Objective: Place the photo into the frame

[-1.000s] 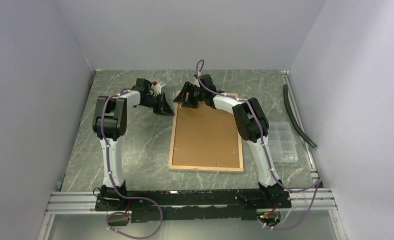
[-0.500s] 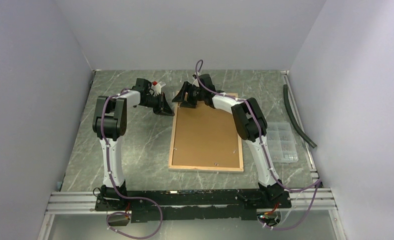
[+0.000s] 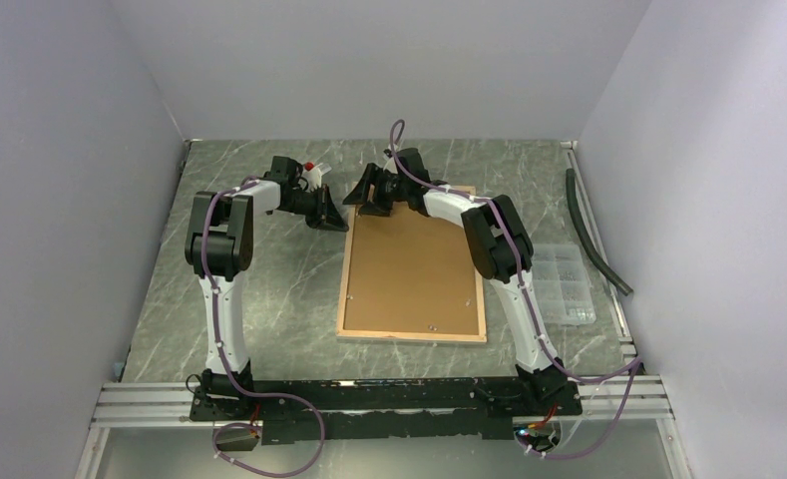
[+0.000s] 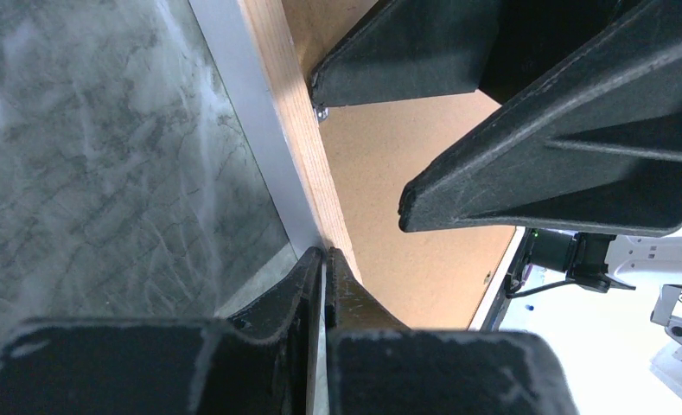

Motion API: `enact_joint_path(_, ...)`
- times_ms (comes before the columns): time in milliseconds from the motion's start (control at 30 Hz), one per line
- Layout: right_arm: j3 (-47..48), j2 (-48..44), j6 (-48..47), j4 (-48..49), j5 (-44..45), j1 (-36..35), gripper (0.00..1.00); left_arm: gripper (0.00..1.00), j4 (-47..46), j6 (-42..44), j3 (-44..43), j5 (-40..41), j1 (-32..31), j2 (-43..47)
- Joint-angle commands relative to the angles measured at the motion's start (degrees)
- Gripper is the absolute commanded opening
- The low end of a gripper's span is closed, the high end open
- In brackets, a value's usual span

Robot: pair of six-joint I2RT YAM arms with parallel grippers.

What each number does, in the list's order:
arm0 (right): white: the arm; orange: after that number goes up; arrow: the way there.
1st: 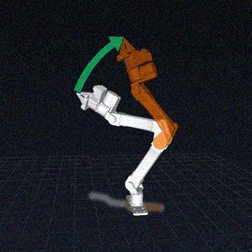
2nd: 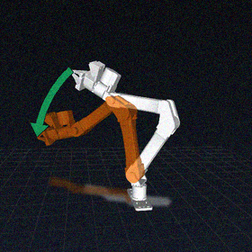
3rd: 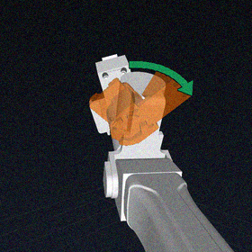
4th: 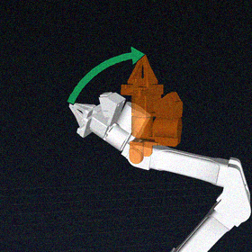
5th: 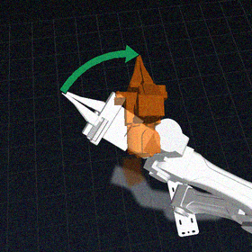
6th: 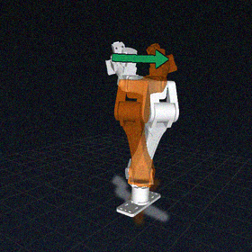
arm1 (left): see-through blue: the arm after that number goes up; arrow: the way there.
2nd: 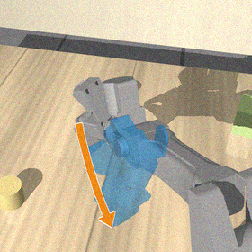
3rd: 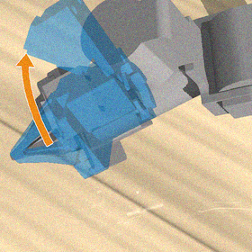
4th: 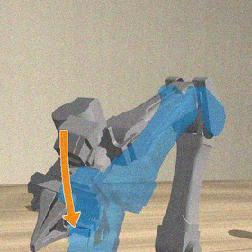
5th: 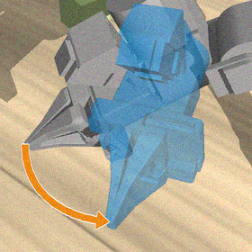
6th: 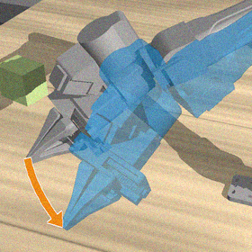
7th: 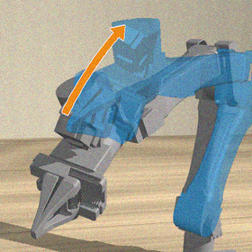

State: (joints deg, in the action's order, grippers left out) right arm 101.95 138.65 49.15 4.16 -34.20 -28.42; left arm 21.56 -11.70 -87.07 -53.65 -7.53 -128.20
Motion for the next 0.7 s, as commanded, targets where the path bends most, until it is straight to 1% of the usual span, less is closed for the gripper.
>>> enact_joint_path(0, 1.9, 1.68, -0.31, -2.36, -2.15, -0.36, 0.66, 0.08, 0.3, 1.42, 1.04, 1.87, -0.89, -0.66)
enact_joint_path(333, 4.48, 1.37, -1.59, -3.87, -2.49, 0.12, 0.67, 0.08, 1.03, 1.66, 0.86, 2.12, -0.84, 0.27)
enact_joint_path(433, 5.63, -0.52, -2.52, -3.9, -1.7, 1.12, 0.69, 0.08, 1.84, 2.21, 0.8, 2.35, -0.28, 1.24)
enact_joint_path(567, 6.62, -4.12, -4.67, -6.65, 0.4, 2.82, 0.73, 0.09, 4.09, 3.85, 1.03, 2.84, 0.76, 3.31)
enact_joint_path(667, 2.91, -7.88, -5.57, -6.38, 2.43, 3.28, 0.75, 0.1, 5.5, 5.68, 1.83, 3.62, 1.36, 5.13)
